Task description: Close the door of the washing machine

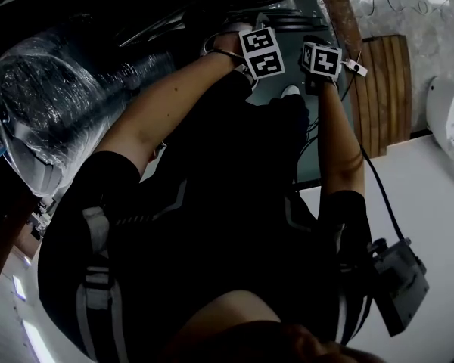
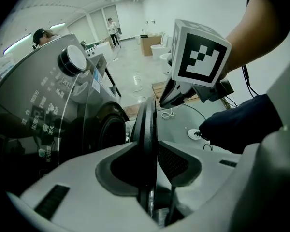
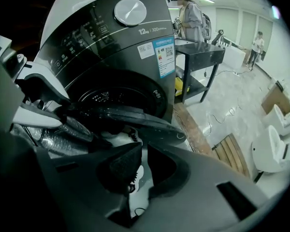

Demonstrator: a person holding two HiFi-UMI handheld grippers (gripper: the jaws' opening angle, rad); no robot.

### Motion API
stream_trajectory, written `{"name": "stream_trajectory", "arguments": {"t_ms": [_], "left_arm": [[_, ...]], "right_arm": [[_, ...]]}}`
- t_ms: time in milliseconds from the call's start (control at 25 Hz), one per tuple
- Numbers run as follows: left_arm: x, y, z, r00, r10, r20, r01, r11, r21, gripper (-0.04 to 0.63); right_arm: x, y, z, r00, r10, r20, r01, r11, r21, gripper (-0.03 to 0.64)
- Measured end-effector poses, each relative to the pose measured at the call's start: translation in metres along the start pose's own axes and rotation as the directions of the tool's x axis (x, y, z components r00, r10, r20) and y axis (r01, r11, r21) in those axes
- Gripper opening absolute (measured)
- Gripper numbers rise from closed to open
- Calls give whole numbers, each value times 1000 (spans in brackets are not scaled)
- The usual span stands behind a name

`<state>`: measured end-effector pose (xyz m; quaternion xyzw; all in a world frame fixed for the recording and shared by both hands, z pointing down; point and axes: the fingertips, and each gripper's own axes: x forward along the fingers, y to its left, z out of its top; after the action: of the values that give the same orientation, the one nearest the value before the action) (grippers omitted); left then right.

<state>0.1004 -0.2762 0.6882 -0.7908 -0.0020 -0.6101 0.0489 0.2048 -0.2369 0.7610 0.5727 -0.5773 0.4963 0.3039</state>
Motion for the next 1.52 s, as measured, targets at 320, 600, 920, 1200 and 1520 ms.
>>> {"name": "stream_trajectory", "arguments": {"t_ms": [320, 600, 920, 1200, 1520], "left_arm": [[3, 24, -2, 999, 30, -32, -32, 996, -88, 127], [5, 43, -5, 992, 71, -108, -89, 981, -174, 126], [3, 66, -6, 979, 128, -161, -172, 939, -299, 126], [2, 76, -9, 964, 163, -209, -230, 907, -353, 127], [0, 80, -11, 950, 197, -242, -281, 880, -383, 127]], "right_arm": [[11, -7, 36, 999, 20, 33, -20, 1000, 4, 37], [26, -13, 64, 997, 78, 21, -76, 996, -52, 26], [41, -15, 101, 991, 131, 37, -124, 980, -154, 14], [52, -11, 119, 982, 186, 22, -175, 953, -249, 9], [55, -10, 125, 977, 209, 26, -194, 940, -282, 6]]}}
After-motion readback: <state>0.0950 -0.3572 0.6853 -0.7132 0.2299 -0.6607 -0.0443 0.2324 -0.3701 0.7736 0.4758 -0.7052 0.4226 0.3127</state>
